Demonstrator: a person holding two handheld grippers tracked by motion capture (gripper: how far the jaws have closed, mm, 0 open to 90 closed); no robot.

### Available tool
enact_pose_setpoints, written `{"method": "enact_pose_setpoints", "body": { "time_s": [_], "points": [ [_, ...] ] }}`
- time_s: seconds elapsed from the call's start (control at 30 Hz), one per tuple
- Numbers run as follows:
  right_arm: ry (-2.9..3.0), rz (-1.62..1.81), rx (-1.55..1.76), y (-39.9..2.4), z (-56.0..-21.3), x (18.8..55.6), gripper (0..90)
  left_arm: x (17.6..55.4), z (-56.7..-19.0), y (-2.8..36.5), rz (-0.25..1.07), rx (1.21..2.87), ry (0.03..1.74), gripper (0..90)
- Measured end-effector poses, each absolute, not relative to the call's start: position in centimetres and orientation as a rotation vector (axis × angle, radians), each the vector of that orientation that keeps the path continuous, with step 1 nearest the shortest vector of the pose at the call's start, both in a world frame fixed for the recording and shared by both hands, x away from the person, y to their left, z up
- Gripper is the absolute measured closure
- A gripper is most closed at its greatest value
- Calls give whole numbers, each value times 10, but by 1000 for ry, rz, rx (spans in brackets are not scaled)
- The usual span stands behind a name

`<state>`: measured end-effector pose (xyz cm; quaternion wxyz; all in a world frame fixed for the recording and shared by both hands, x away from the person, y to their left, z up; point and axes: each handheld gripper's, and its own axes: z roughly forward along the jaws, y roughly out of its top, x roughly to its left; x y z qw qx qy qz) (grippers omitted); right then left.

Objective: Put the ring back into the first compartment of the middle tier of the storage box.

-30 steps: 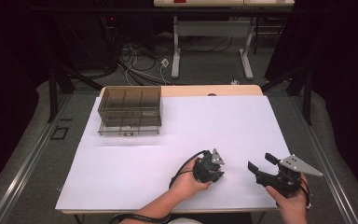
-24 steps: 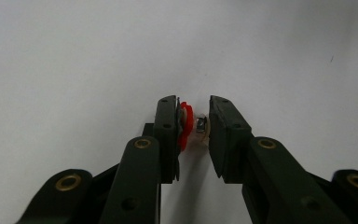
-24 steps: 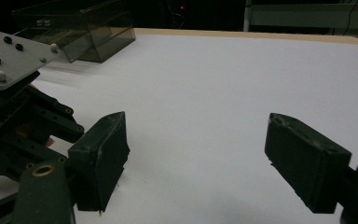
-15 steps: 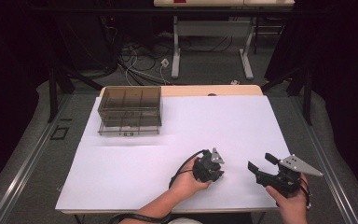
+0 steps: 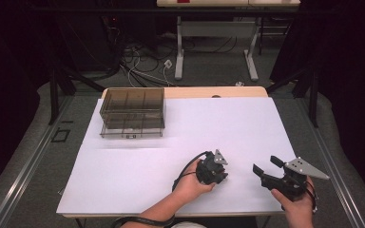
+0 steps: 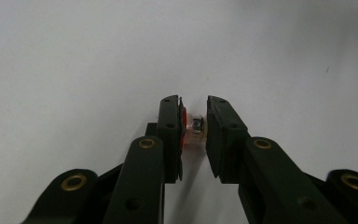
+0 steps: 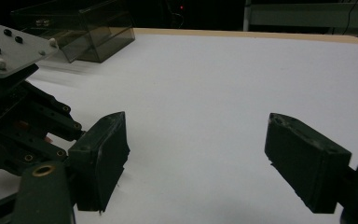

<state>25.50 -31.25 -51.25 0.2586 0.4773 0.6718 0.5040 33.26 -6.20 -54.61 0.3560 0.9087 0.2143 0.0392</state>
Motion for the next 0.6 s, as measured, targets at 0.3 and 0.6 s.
{"method": "enact_pose_setpoints", "body": {
  "time_s": [0.3,0.6],
  "points": [
    [1819,1371,1293,-313,-513,255,212,333,-543,-60,107,2336,586,761],
    [1822,1366,1295,-313,-513,255,212,334,-541,-59,118,2318,647,760]
  ]
}}
